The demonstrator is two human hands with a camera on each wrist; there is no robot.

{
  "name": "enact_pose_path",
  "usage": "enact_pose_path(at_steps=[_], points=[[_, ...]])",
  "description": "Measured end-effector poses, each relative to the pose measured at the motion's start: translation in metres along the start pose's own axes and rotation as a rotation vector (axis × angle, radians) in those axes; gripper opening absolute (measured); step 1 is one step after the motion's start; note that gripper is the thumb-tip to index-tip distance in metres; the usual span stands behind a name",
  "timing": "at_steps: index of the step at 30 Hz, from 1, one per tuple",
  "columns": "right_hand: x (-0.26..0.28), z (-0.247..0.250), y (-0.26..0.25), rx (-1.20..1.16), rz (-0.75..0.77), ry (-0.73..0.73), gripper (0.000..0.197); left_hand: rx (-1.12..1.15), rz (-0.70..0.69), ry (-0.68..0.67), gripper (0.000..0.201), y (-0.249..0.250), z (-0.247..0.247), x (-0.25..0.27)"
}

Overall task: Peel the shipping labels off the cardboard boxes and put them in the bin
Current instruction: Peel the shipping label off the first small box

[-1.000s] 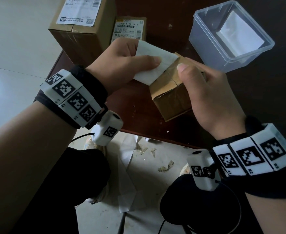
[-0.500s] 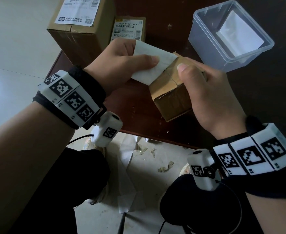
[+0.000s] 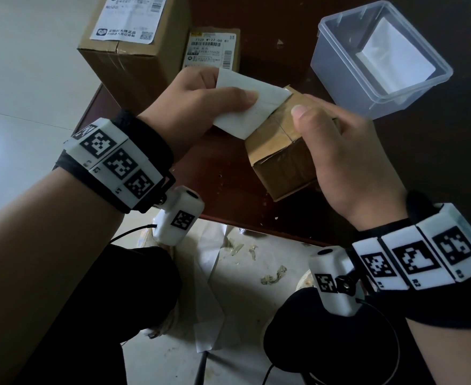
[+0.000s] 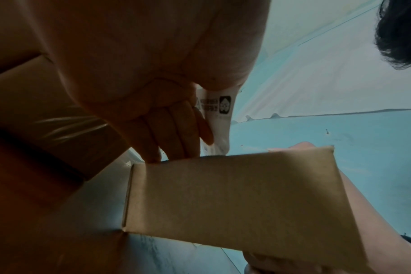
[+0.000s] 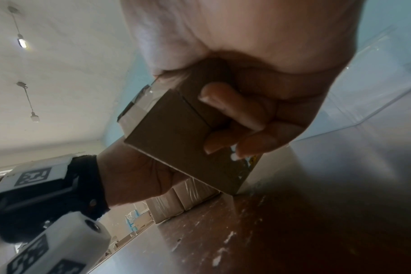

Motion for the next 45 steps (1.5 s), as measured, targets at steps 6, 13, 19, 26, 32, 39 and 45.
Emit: enact_pose_path(at_steps=[6,13,19,26,32,39,45], points=[[-0.0001,-0.0004,0.0021,-0.005,-0.008,0.006,0.042,0.052,0.017,-0.001,0.009,-0.0024,0.0015,-0.0020],[0.0001,0.0001,0.0037,-0.023,-0.014,-0.007,0.041,0.102,0.039,-0.003,0.011,-0.0048,0.0030,-0.0037],[0.0000,0.0006,0.0050,-0.034,-0.017,-0.013,0.040,0.121,0.053,-0.001,0.014,-0.0063,0.0042,-0.0058],[-0.0003,0.0021,0.0039,-0.053,-0.036,-0.014,0.041,0.142,0.077,0.012,0.012,-0.0055,0.0034,-0.0053],[0.0002,0.0018,0.0026,-0.044,-0.040,-0.007,0.038,0.150,0.104,0.000,0.013,-0.0051,0.0043,-0.0056],[0.0009,0.0036,0.0030,-0.027,-0.052,-0.015,0.031,0.196,0.117,0.022,0.020,-0.0047,0.0041,-0.0059],[0.0019,0.0041,0.0006,-0.004,-0.090,-0.002,0.041,0.262,0.123,-0.023,0.031,-0.0037,-0.0023,-0.0067]])
Point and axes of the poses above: each hand's wrist, its own x-axis away from the middle knuckle, its own z-axis out of the back of the hand, y = z × x, the point moved 2 cm from there along -x, towards the middle knuckle, and after that the axes turned 14 degrees about z, right-handed, at the moved point
